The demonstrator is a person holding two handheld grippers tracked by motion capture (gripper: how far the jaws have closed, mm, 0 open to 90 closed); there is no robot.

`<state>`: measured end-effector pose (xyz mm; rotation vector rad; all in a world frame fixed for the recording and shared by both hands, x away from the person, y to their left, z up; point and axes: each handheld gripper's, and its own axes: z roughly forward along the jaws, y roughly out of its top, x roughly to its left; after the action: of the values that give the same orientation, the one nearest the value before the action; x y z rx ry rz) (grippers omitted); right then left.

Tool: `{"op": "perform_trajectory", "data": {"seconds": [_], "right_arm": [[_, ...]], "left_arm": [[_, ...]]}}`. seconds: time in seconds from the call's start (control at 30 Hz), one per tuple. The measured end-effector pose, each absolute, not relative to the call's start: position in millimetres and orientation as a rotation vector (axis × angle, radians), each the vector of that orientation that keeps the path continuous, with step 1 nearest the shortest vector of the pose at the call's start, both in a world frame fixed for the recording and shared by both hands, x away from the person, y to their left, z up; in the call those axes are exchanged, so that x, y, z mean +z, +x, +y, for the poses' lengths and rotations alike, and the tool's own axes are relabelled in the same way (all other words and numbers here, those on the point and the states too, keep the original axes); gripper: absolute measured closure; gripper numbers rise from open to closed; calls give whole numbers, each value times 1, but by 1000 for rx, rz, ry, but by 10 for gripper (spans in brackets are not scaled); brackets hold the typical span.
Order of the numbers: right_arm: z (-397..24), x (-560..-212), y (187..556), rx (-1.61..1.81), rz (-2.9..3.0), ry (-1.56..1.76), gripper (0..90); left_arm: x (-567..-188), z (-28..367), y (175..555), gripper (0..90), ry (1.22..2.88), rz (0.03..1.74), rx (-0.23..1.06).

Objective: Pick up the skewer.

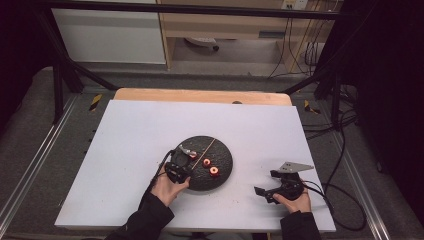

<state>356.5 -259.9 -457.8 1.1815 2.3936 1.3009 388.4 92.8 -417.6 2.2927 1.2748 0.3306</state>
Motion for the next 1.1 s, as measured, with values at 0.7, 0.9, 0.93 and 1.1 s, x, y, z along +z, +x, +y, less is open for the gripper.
{"op": "perform_trajectory", "data": {"seconds": [0.7, 0.9, 0.93, 1.1], "right_arm": [[-260, -457, 356, 1295, 2392, 1188, 12], [-260, -458, 356, 1289, 2396, 1185, 12], [-260, -458, 356, 1289, 2396, 1184, 12], [-260, -458, 356, 1290, 2391, 1188, 12]], "left_arm": [[-406, 121, 372, 880, 2212, 1091, 384], [-407, 140, 366, 880, 2153, 1039, 358], [-407, 143, 365, 880, 2141, 1030, 354], [-410, 158, 356, 880, 2105, 972, 370]]}}
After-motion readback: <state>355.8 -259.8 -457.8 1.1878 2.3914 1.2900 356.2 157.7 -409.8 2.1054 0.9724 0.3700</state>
